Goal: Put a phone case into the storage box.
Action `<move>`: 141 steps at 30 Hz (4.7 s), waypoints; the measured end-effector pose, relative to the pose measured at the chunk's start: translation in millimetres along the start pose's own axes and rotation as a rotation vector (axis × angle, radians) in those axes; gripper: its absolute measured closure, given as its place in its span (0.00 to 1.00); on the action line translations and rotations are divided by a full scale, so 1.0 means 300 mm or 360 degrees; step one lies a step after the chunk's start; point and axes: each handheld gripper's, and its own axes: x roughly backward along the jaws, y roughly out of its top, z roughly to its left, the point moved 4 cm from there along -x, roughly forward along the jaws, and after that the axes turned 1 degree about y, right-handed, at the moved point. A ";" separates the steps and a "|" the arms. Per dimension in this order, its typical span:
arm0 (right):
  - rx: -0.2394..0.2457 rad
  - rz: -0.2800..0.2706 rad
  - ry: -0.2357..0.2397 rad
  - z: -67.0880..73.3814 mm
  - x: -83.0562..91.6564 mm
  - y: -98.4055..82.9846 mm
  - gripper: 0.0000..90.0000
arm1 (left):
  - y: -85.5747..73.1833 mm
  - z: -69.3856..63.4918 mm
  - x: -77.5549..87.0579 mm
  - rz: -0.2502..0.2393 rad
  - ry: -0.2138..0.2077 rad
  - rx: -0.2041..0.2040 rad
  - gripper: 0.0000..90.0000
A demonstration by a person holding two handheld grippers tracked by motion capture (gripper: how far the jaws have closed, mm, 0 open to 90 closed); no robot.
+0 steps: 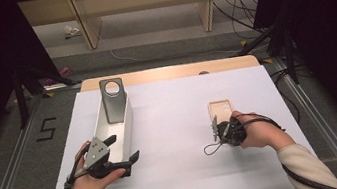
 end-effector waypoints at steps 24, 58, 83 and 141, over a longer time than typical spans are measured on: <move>0.0008 -0.0070 -0.0007 0.003 0.005 -0.012 0.96 | 0.000 0.000 0.000 0.0000 0.0000 -0.0002 0.09; -0.0273 -0.0665 -0.0064 0.011 0.119 -0.010 0.96 | 0.004 0.007 0.008 -0.0019 0.0023 0.0016 0.09; -0.0299 -0.0968 -0.0083 0.071 0.157 0.045 0.96 | 0.005 0.008 0.008 -0.0020 0.0022 0.0013 0.09; -0.0085 -0.1134 -0.0058 0.197 0.232 0.228 0.96 | 0.289 -0.129 -0.398 0.0270 -0.0331 0.0197 0.22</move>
